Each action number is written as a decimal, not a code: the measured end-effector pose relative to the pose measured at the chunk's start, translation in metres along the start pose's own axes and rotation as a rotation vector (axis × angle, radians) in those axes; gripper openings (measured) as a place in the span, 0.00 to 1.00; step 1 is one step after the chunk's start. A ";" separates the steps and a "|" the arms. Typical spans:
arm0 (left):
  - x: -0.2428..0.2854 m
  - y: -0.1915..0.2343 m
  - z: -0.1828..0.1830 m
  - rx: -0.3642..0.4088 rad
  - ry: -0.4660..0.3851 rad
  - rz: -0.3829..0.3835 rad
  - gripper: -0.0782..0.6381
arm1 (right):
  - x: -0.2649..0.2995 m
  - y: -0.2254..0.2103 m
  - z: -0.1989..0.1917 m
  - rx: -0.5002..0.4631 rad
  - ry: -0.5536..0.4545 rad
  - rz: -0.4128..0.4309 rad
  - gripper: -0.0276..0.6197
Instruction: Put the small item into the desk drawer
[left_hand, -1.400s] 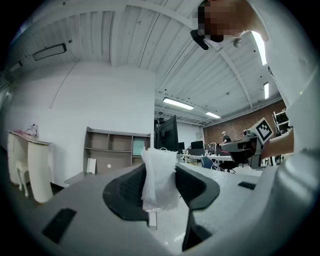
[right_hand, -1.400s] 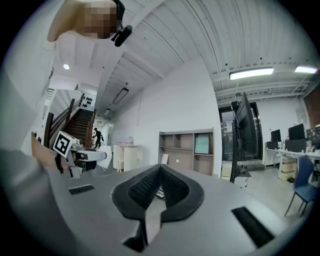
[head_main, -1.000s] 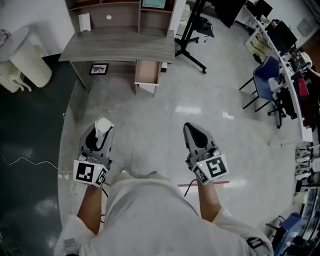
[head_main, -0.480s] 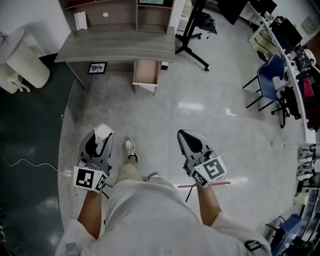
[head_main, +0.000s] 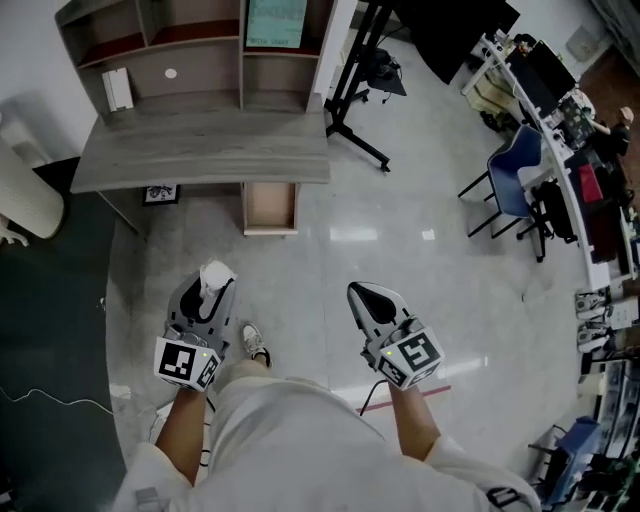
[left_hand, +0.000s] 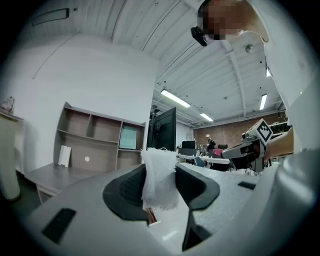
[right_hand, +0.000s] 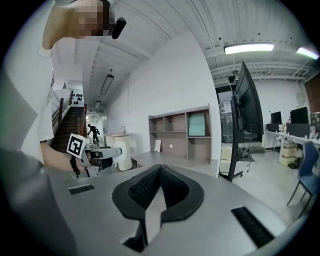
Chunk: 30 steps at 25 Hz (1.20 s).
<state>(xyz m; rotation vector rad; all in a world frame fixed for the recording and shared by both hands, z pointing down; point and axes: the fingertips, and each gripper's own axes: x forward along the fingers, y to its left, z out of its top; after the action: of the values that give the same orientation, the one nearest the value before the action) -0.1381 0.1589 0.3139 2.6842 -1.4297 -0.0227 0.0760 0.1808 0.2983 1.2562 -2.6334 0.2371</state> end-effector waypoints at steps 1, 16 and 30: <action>0.015 0.012 0.001 0.001 0.004 -0.015 0.33 | 0.015 -0.005 0.009 -0.006 -0.002 -0.005 0.04; 0.107 0.084 -0.017 -0.072 0.069 -0.105 0.33 | 0.144 -0.038 0.045 0.003 0.011 0.030 0.04; 0.169 0.097 0.016 0.004 0.051 0.050 0.33 | 0.205 -0.122 0.080 0.026 -0.074 0.189 0.04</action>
<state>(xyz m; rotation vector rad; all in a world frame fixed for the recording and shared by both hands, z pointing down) -0.1247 -0.0355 0.3134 2.6313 -1.4827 0.0527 0.0357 -0.0669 0.2806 1.0430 -2.8233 0.2608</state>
